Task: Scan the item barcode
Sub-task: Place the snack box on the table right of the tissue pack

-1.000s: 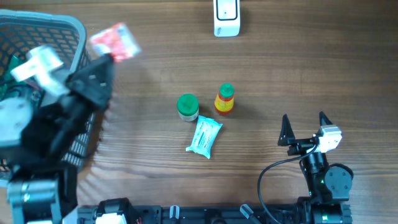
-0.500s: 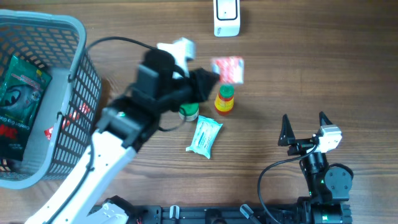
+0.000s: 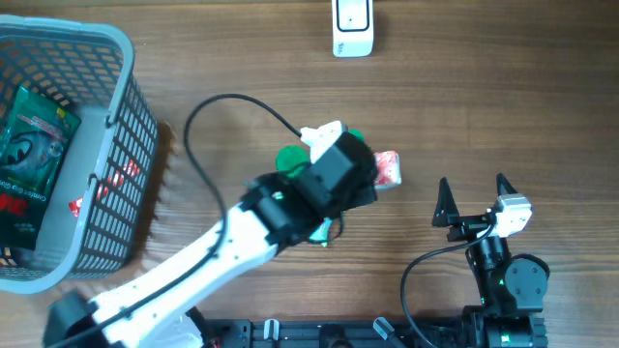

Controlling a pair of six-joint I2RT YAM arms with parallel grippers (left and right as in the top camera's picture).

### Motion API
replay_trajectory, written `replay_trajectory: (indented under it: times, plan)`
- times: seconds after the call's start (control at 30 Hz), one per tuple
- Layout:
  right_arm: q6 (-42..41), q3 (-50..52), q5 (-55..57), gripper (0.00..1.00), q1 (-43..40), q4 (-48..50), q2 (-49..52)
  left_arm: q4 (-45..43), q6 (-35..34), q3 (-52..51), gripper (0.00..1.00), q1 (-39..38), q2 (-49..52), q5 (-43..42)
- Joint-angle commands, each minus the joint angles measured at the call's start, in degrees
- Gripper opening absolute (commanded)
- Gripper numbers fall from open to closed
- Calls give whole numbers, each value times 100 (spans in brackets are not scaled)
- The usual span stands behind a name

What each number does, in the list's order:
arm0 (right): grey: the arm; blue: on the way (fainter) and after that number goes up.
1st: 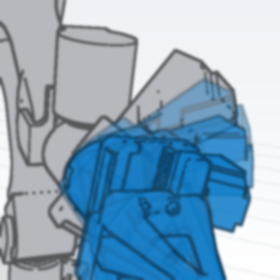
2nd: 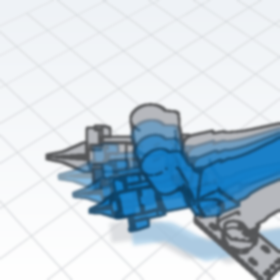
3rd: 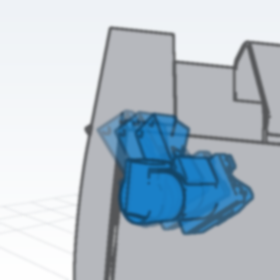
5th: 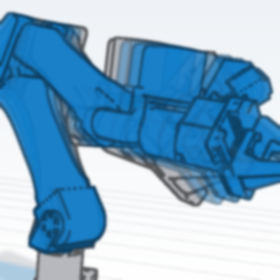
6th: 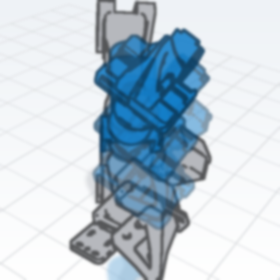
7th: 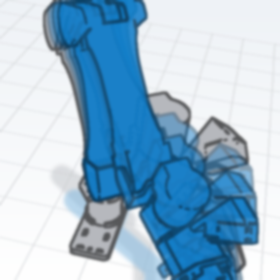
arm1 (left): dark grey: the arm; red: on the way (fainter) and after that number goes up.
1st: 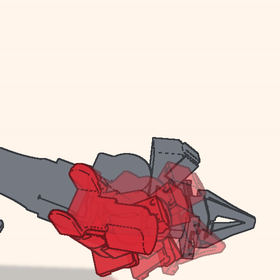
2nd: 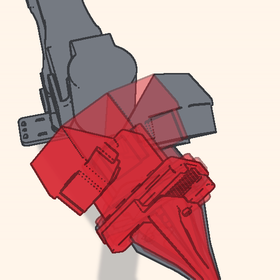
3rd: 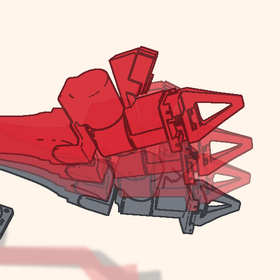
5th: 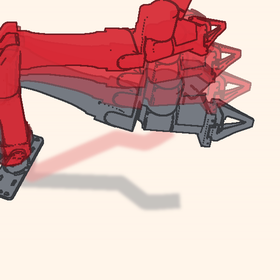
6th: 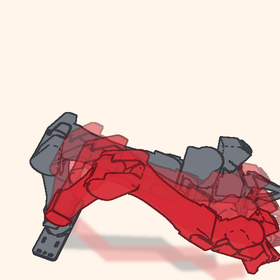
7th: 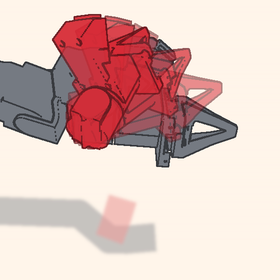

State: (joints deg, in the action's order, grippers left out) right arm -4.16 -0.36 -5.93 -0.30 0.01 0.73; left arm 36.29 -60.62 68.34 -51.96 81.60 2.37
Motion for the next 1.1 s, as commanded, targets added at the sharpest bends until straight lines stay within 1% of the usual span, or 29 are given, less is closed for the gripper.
replay_trajectory:
  times: [0.0, 0.07, 0.13, 0.17, 0.33, 0.4, 0.47, 0.6, 0.73, 0.83, 0.97, 1.07]
  plan:
    - [79, 7, 13, 100, 24, 28, -46, -98, -1484, -85, 4, -219, 682, 352]
    - [79, 7, 13, 100, 24, 31, -46, -146, -2004, -85, 4, -262, 1045, 348]
    - [79, 7, 13, 100, 24, 31, -46, -369, -2223, -85, 4, -269, 1460, 304]
    - [76, 7, 13, 100, 24, 28, -46, -514, -2223, -85, 4, -269, 1674, 280]
    - [79, 7, 13, 100, 24, 31, -46, -778, -2216, -85, 4, -269, 2057, 284]
    - [79, 7, 13, 100, 24, 31, -46, -828, -2216, -85, 5, -269, 2111, 284]
    - [79, 7, 13, 100, 24, 31, -46, -855, -2216, -85, 9, -267, 2118, 289]
    - [79, 7, 13, 100, 24, 31, -46, -872, -2218, -85, 7, -269, 2118, 286]
    - [79, 7, 13, 100, 24, 28, -46, -1038, -2282, -85, 13, -267, 2153, 448]
    - [79, 7, 13, 99, 24, 31, -46, -1113, -2583, -85, 13, -267, 2249, 697]
    - [79, 7, 13, 100, 24, 31, -46, -1126, -2579, -85, 10, -267, 2317, 756]
    - [76, 7, 13, 100, 24, 31, -46, -1123, -2575, -85, 6, -269, 2319, 601]
